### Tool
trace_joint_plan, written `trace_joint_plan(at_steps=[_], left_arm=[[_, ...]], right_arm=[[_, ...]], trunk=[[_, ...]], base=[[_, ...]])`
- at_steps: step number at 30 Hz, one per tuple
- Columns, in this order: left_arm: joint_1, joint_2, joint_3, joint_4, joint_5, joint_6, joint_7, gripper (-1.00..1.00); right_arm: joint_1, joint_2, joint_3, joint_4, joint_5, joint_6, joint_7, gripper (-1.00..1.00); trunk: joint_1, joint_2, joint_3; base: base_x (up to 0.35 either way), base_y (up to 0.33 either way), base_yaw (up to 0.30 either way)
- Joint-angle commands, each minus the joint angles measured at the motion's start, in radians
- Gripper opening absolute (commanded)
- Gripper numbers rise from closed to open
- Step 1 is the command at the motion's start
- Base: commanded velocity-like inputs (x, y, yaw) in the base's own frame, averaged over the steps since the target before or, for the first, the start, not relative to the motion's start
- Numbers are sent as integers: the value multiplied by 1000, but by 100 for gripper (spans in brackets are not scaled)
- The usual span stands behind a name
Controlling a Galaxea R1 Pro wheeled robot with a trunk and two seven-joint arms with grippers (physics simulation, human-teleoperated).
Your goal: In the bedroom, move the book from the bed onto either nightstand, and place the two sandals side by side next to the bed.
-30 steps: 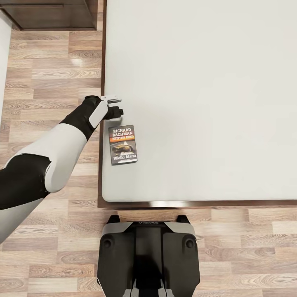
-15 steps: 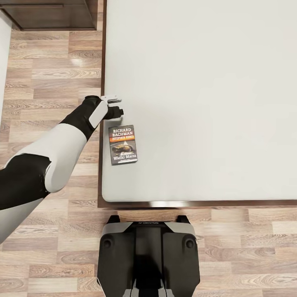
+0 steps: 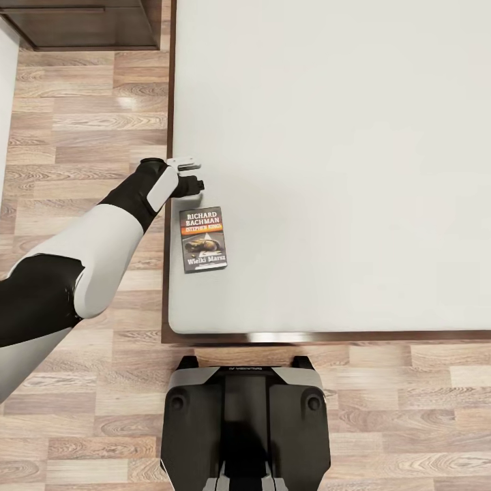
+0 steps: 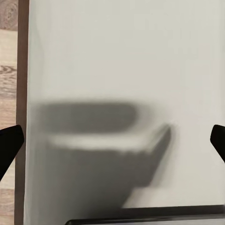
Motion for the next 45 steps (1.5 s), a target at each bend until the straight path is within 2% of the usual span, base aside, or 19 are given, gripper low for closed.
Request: trace_joint_plan(at_steps=[1, 45], left_arm=[[0, 1, -7, -1, 11, 3, 8, 100], [0, -1, -9, -3, 9, 2, 5, 100]], right_arm=[[1, 0, 0, -1, -3, 3, -3, 100], [1, -1, 0, -1, -3, 3, -2, 100]], trunk=[[0, -1, 0], [0, -1, 0]], base=[[0, 0, 0], [-60, 0, 0]])
